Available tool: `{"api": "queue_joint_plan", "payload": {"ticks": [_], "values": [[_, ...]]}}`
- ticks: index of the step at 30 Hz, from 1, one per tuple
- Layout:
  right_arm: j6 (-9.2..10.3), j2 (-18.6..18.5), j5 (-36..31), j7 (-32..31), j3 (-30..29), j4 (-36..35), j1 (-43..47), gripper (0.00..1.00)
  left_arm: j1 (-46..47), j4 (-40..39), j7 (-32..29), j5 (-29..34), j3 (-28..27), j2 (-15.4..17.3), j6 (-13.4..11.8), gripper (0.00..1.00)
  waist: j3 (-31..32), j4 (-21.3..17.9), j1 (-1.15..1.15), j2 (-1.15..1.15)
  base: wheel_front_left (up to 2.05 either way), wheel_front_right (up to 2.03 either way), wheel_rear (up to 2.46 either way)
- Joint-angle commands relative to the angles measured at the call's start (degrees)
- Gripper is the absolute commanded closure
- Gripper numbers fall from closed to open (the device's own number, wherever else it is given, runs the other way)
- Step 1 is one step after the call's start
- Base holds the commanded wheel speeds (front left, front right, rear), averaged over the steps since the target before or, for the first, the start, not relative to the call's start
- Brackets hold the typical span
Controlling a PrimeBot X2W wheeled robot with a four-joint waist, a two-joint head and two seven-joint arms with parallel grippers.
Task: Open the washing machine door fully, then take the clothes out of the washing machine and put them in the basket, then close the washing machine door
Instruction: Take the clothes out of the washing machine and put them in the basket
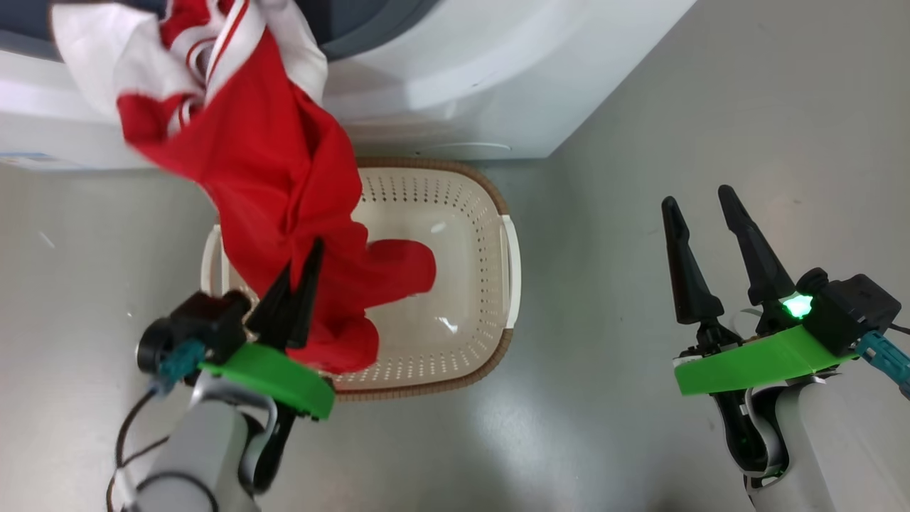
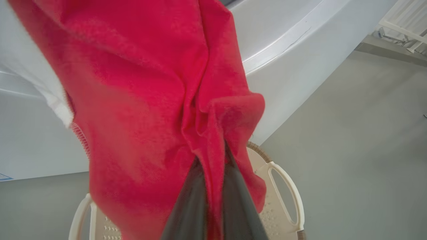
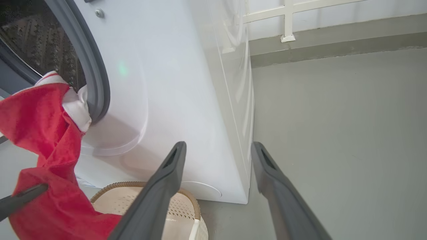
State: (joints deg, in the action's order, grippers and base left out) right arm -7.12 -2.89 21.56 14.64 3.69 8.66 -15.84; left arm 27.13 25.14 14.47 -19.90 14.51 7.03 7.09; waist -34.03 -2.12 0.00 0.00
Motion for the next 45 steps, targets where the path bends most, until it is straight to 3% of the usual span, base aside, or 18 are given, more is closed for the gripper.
{"api": "queue_joint_plan", "payload": {"ticks": [1,13,21,36,37,38,39,40,41,45], "values": [[-0.36,0.0,0.1,0.4,1.2,-1.6,-0.2,0.00,1.9,1.9,0.5,0.8,-0.9,0.9,0.2,1.00,-1.3,-0.5,0.00,0.00,0.00,0.00,0.00],[-0.36,0.0,0.6,0.4,1.8,-2.5,-2.5,0.00,11.5,17.5,0.5,1.6,2.0,0.4,0.4,1.00,-5.9,-1.8,0.00,0.00,0.00,0.00,0.00],[-0.36,0.0,1.2,0.4,2.6,-2.8,-4.0,0.00,16.4,26.6,0.5,-1.0,6.2,1.9,0.4,1.00,-8.9,-2.8,0.00,0.00,0.00,0.00,0.00],[-0.36,0.0,1.6,0.4,3.7,-3.1,-4.6,0.00,23.0,35.3,0.5,-8.5,14.8,3.7,0.4,1.00,-11.6,-4.4,0.00,0.00,0.00,0.00,0.00],[-0.36,0.0,1.6,0.4,3.6,-3.0,-4.7,0.00,23.2,35.6,0.5,-8.9,15.1,3.8,0.4,0.95,-11.5,-4.4,0.00,0.00,0.00,0.00,0.00],[-0.36,0.0,1.5,0.4,3.6,-2.9,-4.7,0.00,23.4,35.8,0.5,-9.3,15.3,3.9,0.4,0.64,-11.5,-4.4,0.00,0.00,0.00,0.00,0.00],[-0.36,0.0,1.5,0.4,3.6,-2.9,-4.8,0.00,23.6,35.9,0.5,-9.7,15.5,4.0,0.4,0.51,-11.4,-4.4,0.00,0.00,0.00,0.00,0.00],[-0.36,0.0,1.5,0.4,3.5,-2.8,-4.8,0.00,23.7,36.0,0.5,-10.0,15.6,4.1,0.4,0.17,-11.3,-4.3,0.00,0.00,0.00,0.00,0.00],[-0.36,0.0,1.5,0.4,3.5,-2.7,-4.8,0.00,23.8,36.0,0.5,-10.3,15.7,4.2,0.4,0.00,-11.2,-4.3,0.00,0.00,0.00,0.00,0.00],[-0.36,0.0,1.5,0.4,3.3,-2.5,-4.8,0.00,23.7,35.4,0.5,-11.5,15.6,4.4,0.4,0.00,-10.5,-3.8,0.00,0.00,0.00,0.00,0.00]]}}
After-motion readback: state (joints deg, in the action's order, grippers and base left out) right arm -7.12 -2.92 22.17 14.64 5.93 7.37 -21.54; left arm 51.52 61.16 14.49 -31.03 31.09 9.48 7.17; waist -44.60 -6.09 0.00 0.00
